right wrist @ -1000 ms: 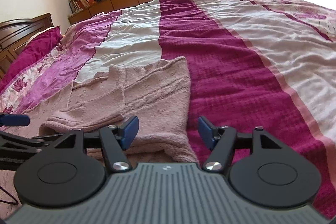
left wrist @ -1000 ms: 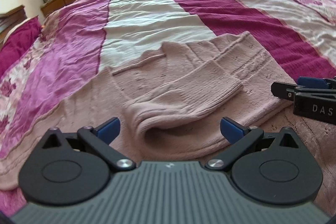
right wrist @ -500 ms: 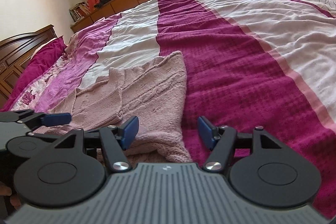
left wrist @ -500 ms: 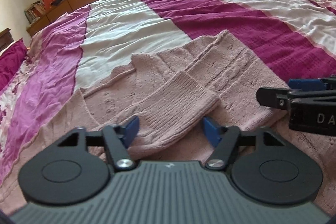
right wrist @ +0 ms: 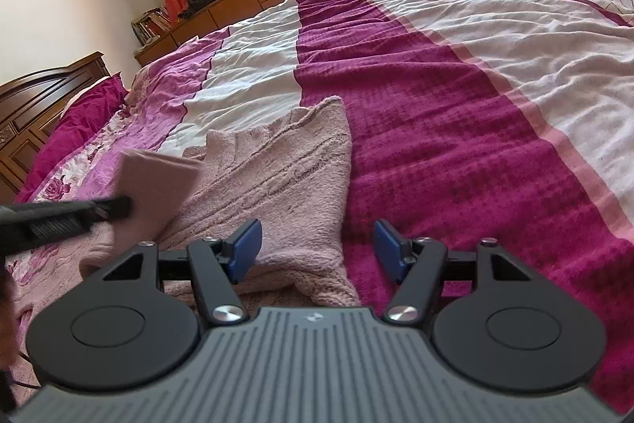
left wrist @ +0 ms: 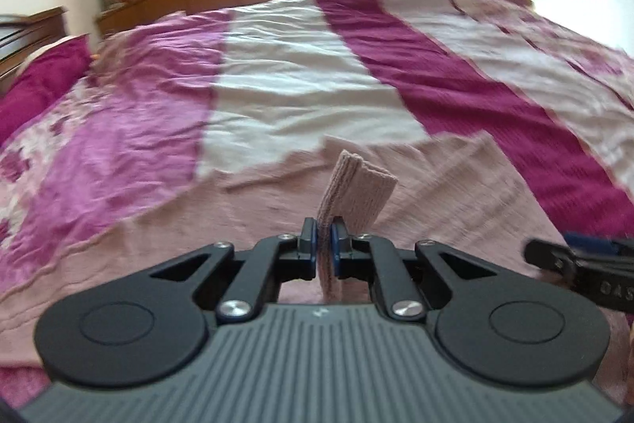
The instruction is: Fold small clothes
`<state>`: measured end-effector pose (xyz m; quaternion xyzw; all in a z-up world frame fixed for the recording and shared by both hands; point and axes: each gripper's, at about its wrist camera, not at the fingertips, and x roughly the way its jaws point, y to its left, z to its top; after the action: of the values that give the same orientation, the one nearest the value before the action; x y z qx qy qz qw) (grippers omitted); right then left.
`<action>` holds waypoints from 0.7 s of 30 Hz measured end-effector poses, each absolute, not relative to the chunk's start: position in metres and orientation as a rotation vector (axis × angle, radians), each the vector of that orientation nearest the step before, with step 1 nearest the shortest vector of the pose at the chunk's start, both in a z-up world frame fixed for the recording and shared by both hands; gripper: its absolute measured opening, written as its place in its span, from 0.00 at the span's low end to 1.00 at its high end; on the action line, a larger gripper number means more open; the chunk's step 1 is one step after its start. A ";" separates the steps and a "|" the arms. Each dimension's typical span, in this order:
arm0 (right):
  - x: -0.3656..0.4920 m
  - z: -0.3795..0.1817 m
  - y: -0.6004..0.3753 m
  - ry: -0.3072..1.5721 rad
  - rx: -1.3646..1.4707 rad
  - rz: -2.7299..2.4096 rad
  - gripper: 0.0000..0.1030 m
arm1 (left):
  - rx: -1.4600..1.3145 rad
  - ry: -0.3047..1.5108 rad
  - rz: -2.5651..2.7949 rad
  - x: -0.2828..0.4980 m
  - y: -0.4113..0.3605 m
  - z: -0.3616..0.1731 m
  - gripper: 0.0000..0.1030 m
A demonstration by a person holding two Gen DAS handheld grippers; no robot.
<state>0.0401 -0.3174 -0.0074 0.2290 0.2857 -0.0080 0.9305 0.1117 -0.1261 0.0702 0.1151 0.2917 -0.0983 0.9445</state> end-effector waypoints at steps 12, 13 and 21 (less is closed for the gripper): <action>0.041 -0.008 -0.316 0.586 0.457 -0.018 0.68 | 0.117 0.689 0.050 0.114 -0.036 0.068 0.09; 0.041 -0.008 -0.316 0.586 0.457 -0.018 0.68 | 0.108 0.709 0.063 0.114 -0.030 0.064 0.10; 0.041 -0.008 -0.316 0.587 0.457 -0.018 0.68 | 0.058 0.835 0.159 0.110 0.000 0.043 0.19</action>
<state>0.0410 -0.3162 -0.0078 0.2234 0.2867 -0.0088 0.9316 0.1097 -0.0002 0.0427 0.0279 0.4051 0.0772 0.9106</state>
